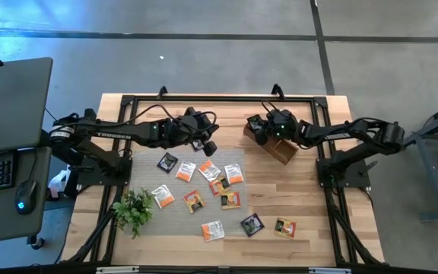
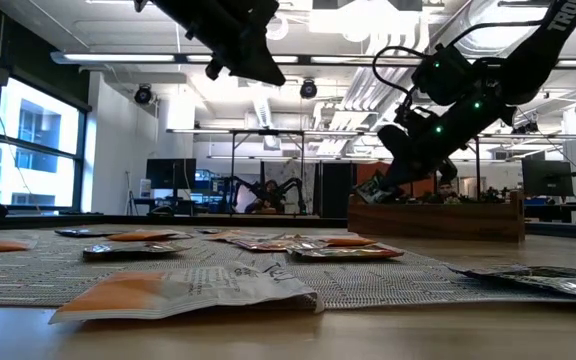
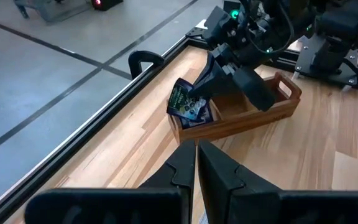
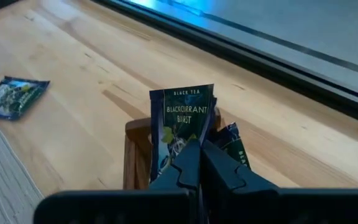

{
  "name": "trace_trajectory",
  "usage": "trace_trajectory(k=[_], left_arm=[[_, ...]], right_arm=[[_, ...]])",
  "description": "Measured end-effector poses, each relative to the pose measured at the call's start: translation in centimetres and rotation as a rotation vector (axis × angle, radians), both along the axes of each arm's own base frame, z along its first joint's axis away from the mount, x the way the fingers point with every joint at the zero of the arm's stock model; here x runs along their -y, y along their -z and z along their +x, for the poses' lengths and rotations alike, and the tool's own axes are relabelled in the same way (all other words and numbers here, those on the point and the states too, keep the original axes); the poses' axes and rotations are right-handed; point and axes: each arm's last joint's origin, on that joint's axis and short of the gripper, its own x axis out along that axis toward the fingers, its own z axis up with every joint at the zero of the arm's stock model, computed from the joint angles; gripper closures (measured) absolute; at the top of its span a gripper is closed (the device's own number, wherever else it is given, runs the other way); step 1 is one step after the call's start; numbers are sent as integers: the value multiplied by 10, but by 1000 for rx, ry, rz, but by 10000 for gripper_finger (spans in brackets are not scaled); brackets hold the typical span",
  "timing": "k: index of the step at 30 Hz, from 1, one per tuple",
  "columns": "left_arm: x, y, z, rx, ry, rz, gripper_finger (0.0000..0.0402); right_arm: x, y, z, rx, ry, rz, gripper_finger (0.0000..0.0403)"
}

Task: Pick & Place Tea
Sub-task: Put the black tea bag into the left section of the wooden organizer

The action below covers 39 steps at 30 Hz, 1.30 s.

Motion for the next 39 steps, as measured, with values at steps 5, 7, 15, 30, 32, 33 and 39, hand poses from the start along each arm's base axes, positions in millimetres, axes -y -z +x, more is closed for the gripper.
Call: trace_trajectory(k=[5,7,15,30,32,33,39], left_arm=[[0,0,0,-4,0,0,385],[0,0,0,-5,0,0,385],[0,0,0,-4,0,0,385],[0,1,0,-8,4,6,385],[0,0,0,-8,4,6,385],[0,1,0,-8,4,6,385],[0,0,0,-8,4,6,385]], right_arm=[[-1,2,-1,-45,-27,-16,400],[-1,2,-1,-45,-24,-17,400],[3,-3,-2,-47,99,-106,400],[-1,-2,1,15,35,-22,363],[-1,-2,1,17,34,-19,346],[-1,-2,1,16,33,-18,336],[-2,2,-1,23,67,58,279]])
